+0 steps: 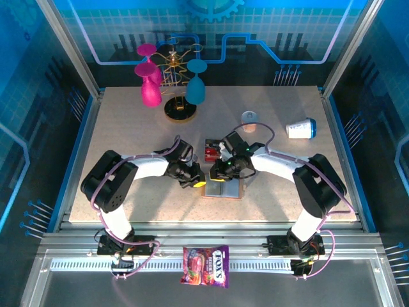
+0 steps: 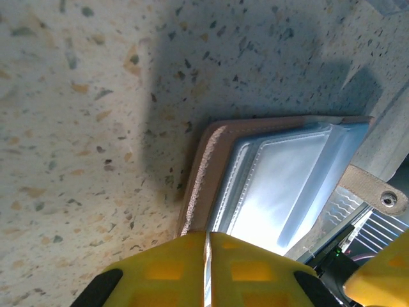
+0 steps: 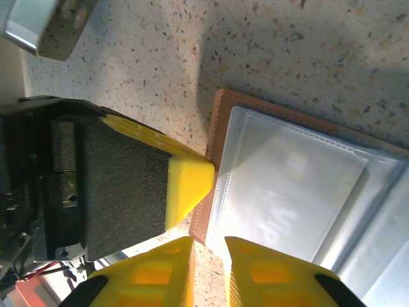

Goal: Take the credit cards out of the card holder

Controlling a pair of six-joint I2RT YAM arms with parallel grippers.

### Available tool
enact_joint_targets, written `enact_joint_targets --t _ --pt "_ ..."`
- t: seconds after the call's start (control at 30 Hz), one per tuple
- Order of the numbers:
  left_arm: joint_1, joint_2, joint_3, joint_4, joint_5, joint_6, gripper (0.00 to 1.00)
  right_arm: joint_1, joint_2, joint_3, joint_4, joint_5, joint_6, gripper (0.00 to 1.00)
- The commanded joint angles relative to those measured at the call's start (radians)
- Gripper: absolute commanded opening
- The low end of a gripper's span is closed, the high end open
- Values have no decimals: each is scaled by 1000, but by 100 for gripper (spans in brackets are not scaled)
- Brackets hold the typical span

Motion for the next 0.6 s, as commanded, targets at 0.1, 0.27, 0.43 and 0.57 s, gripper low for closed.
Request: enact_joint_targets --t 0.1,0.27,0.43,0.57 --pt "-7 10 -30 -11 2 -25 11 21 45 22 -33 -9 18 25" --pt "-6 2 -44 -14 3 -25 11 24 69 32 -51 -8 17 25" --pt "3 -16 -67 -11 -2 -28 11 30 85 44 -76 0 13 28" --pt "9 -20 -67 -12 1 -24 11 33 96 51 -82 8 11 30"
